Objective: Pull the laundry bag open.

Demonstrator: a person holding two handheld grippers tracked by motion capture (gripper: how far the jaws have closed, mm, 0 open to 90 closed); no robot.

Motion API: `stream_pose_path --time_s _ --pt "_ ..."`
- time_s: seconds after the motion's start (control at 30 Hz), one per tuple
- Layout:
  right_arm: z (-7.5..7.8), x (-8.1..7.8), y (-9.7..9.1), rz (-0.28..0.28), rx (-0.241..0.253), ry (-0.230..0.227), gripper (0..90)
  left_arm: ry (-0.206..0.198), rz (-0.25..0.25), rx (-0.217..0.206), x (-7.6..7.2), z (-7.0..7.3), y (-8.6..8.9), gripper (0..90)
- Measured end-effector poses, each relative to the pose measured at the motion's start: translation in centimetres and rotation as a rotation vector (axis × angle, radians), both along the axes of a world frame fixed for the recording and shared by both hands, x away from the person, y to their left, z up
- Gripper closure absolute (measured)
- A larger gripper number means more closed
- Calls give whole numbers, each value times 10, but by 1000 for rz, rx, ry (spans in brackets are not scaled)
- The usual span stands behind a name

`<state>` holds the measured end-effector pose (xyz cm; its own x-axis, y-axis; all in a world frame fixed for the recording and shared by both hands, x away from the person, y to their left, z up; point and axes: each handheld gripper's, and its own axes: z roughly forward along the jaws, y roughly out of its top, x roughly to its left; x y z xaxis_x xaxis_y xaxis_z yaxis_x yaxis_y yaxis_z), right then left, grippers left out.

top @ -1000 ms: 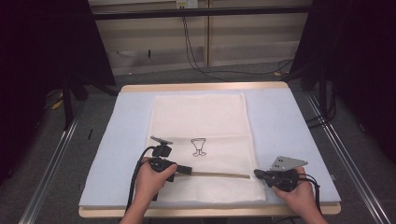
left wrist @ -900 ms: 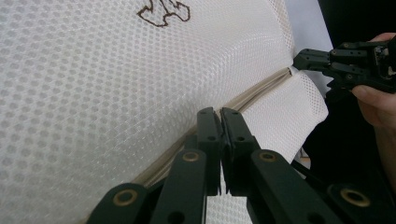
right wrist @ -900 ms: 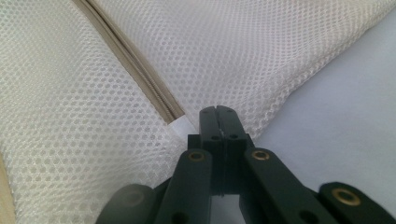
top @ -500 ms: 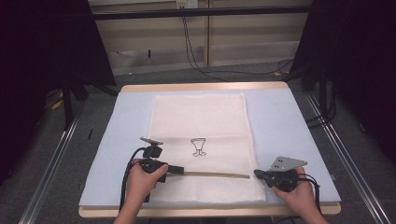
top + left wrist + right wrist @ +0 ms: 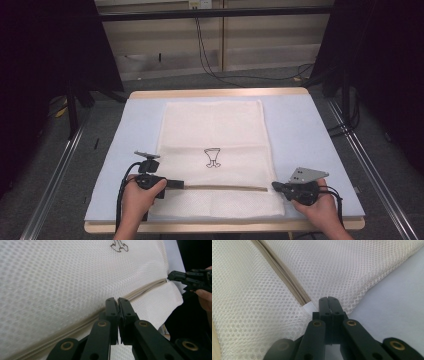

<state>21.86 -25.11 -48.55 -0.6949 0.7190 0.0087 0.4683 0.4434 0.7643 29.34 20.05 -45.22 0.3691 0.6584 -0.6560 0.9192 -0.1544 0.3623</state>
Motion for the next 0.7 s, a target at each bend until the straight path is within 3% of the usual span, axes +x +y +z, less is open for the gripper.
stream_pose_path --time_s 0.5,0.7 --pt "1 0 0 1 0 13 900 -5 46 -26 -6 2 20 874" --pt "1 -1 0 3 1 16 900 -5 75 -12 -6 3 29 875"
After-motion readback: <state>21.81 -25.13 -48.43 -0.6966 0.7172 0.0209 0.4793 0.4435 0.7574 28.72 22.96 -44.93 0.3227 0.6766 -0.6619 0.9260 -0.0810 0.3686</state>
